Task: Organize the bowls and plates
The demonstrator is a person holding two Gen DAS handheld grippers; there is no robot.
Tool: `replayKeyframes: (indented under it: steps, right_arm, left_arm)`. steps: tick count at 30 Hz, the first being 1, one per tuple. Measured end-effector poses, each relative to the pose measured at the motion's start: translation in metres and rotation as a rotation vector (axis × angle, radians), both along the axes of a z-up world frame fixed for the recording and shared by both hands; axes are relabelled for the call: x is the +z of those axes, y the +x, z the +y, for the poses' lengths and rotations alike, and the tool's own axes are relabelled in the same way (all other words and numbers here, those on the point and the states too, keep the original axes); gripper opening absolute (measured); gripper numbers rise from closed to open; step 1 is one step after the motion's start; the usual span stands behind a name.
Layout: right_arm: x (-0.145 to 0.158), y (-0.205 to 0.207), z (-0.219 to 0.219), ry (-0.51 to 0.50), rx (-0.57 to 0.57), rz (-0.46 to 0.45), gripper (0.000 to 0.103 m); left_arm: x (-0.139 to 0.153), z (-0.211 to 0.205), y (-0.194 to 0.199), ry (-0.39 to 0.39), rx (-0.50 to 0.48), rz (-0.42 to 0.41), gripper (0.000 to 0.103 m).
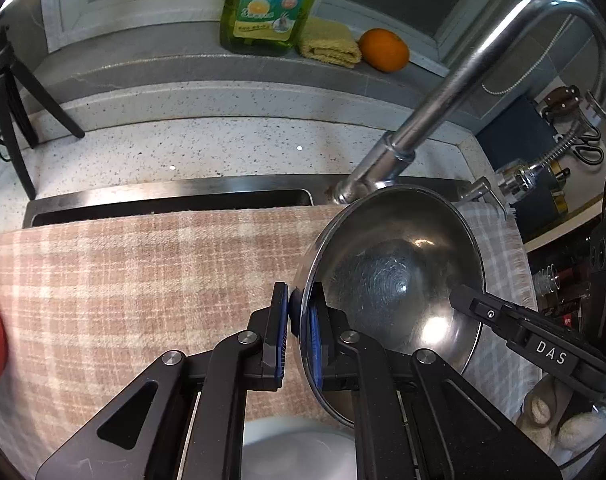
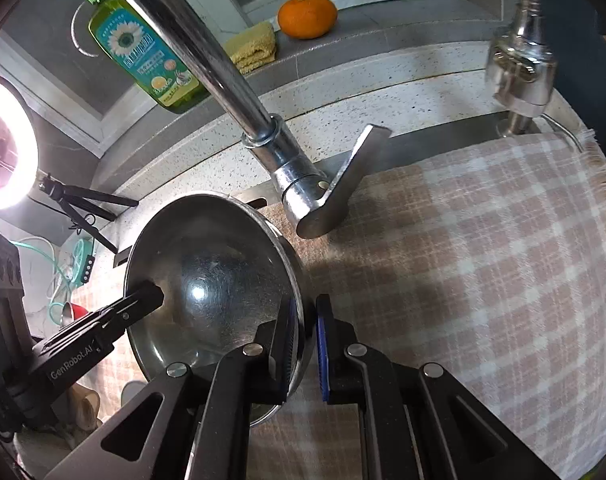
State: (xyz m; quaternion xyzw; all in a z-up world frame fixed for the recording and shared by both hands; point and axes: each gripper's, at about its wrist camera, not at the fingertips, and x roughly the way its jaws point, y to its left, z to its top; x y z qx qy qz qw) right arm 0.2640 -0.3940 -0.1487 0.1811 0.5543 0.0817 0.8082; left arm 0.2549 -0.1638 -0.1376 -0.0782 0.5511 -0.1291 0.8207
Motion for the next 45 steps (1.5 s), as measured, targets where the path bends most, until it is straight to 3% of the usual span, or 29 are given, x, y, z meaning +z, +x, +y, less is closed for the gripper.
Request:
replayKeyframes:
  steps: [12,28,37,45]
  right_arm:
    - [0.027,-0.047,-0.024,0.000,0.003,-0.009,0.010]
    - [-0.007,-0.117,-0.037,0.012,0.023,0.113,0.010]
    - [-0.023,-0.142,-0.030,0.041,0.077,0.185,0.010]
    - [-0.027,-0.145,-0.031,0.052,0.093,0.196,0.009]
  left_arm:
    - [0.017,-0.021,-0.051,-0.031,-0.037,-0.024,0.008]
    - [0.008,-0.037,-0.118,-0.022,-0.060,-0.004,0.010]
    - [0.003,-0.036,-0.122,0.002,-0.083,0.017,0.010]
    - [0.000,-0.037,-0.121,0.007,-0.089,0.024,0.012]
